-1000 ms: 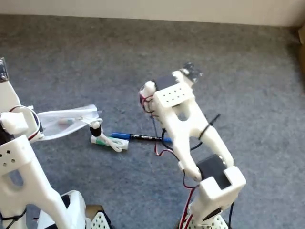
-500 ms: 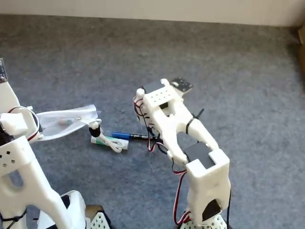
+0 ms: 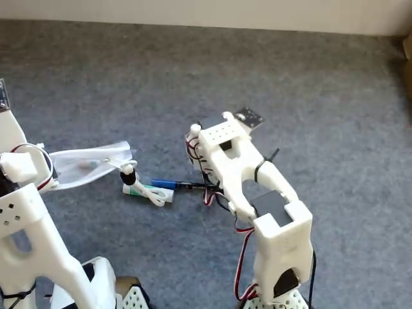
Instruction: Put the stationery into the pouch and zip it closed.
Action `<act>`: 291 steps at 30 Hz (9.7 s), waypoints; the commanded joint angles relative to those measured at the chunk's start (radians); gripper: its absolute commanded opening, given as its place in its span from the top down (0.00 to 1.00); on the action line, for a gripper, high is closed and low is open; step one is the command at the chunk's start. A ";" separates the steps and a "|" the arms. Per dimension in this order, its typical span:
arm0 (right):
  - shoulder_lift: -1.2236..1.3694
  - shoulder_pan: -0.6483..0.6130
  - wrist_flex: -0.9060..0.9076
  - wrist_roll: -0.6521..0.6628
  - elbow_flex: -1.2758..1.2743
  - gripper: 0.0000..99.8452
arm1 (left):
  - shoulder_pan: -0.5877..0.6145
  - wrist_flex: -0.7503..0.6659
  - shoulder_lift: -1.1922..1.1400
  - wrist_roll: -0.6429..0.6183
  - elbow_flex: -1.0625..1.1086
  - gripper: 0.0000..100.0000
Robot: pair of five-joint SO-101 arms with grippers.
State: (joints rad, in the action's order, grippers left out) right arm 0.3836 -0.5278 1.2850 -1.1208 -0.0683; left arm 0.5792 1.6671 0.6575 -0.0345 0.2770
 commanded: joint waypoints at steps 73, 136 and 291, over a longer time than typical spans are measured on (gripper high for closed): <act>-0.993 0.067 -0.010 0.585 -0.240 0.99 | -0.031 -0.020 -0.002 -0.003 0.004 0.99; -1.328 -0.504 -1.587 1.105 -1.053 0.99 | -0.073 -0.018 -0.002 -0.003 0.004 0.99; -1.244 -0.355 -1.098 1.138 -0.645 0.88 | -0.073 -0.021 -0.002 -0.003 0.015 0.99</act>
State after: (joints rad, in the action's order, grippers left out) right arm -0.8117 -0.9083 0.1404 0.0299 -0.7802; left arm 0.4902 1.6655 0.6544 -0.0330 0.2892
